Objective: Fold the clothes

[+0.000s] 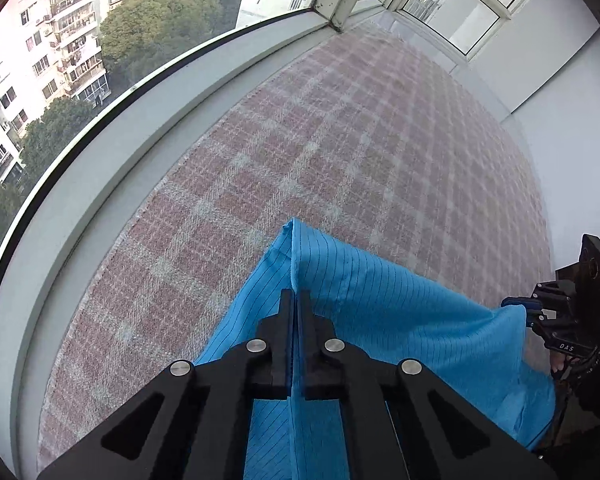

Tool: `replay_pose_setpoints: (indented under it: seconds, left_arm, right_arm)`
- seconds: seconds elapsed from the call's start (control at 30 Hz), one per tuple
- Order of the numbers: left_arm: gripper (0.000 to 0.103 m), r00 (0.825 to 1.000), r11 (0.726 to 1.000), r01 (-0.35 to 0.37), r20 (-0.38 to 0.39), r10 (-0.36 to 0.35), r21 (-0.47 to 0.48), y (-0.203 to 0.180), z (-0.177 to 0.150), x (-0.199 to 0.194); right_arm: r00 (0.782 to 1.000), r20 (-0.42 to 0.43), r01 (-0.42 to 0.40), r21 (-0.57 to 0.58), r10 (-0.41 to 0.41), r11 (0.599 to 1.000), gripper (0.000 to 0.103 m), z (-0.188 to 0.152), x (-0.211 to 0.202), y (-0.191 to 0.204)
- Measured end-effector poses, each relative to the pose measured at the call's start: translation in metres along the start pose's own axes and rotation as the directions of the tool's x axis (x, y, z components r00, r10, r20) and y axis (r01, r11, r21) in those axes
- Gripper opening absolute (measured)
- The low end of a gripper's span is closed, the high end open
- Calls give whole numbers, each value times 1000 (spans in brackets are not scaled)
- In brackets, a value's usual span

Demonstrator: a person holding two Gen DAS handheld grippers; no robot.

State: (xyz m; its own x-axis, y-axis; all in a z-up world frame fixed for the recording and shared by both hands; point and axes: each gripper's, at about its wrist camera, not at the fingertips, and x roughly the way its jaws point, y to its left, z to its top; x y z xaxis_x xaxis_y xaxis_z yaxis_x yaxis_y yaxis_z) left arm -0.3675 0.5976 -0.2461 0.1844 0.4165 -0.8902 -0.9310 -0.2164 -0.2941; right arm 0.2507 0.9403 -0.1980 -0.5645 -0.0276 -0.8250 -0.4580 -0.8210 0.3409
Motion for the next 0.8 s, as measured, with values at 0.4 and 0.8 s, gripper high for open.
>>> replay_pose_setpoints:
  seconds: [0.4, 0.8]
  left_arm:
    - [36, 996, 996, -90, 23, 90, -13, -7, -49, -63]
    - [39, 975, 943, -173, -184, 123, -284, -8, -355, -130]
  right_arm:
    - [996, -39, 80, -111, -84, 991, 24, -11, 2, 9]
    - [988, -56, 137, -144, -146, 980, 25, -15, 12, 15]
